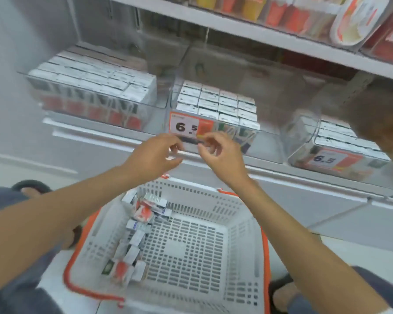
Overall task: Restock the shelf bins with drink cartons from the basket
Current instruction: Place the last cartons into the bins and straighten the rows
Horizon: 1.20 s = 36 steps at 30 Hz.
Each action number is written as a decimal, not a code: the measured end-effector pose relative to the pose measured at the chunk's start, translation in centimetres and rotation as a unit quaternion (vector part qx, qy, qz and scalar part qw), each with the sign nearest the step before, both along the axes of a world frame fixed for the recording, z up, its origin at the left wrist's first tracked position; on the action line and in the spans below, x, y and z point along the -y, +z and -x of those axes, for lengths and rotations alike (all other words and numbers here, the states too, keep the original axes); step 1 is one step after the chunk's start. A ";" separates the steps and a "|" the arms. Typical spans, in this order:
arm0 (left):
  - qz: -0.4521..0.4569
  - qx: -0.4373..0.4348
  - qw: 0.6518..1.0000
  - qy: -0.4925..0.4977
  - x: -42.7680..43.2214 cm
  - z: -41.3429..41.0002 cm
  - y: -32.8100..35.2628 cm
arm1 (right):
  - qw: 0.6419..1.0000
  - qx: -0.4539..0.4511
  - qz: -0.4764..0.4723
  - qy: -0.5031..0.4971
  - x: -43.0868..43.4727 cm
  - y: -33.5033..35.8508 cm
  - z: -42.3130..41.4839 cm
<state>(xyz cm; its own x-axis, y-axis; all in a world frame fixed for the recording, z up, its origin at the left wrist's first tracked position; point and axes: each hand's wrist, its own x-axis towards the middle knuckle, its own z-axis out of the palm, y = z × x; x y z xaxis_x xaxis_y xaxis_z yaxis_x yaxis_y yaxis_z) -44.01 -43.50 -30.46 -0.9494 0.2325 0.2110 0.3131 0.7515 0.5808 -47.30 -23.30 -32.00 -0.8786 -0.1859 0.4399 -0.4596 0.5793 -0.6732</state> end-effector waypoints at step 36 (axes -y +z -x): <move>-0.308 0.326 0.863 0.233 13.0 -4.8 -14.6 | 0.903 0.417 -0.065 0.086 17.2 -21.0 -1.5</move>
